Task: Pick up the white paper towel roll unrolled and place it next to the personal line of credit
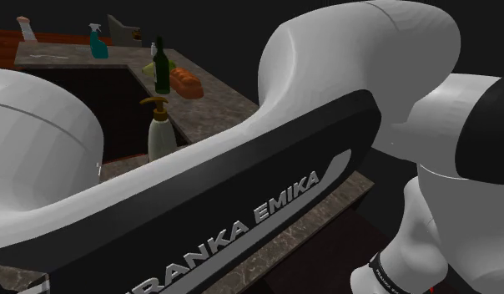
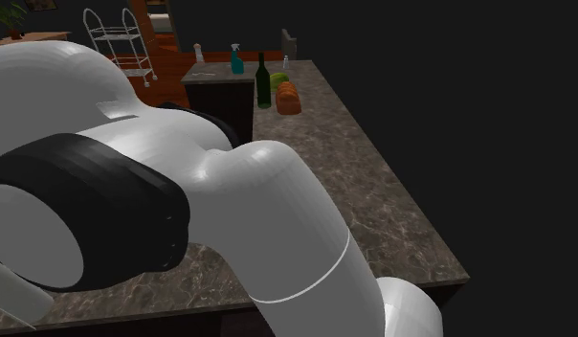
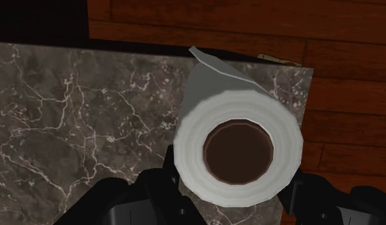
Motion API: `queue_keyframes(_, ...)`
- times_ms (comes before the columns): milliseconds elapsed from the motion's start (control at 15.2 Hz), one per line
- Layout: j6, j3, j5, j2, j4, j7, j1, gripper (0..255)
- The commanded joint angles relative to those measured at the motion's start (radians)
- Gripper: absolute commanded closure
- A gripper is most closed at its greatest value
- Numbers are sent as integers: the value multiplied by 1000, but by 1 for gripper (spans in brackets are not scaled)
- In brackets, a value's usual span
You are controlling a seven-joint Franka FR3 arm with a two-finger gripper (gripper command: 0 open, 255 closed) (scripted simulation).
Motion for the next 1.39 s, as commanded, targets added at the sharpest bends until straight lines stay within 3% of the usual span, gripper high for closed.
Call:
queue_keyframes(0, 1, 0, 0, 0, -1, 0, 0, 255)
queue_keyframes(198, 1, 0, 0, 0, -1, 0, 0, 255)
queue_keyframes(264, 1, 0, 0, 0, -1, 0, 0, 0)
queue_keyframes(594, 1, 0, 0, 0, -1, 0, 0, 0)
queue_keyframes(858, -119, 6, 9, -10, 115, -13, 19, 0)
queue_keyframes(1320, -119, 6, 9, -10, 115, -13, 19, 0)
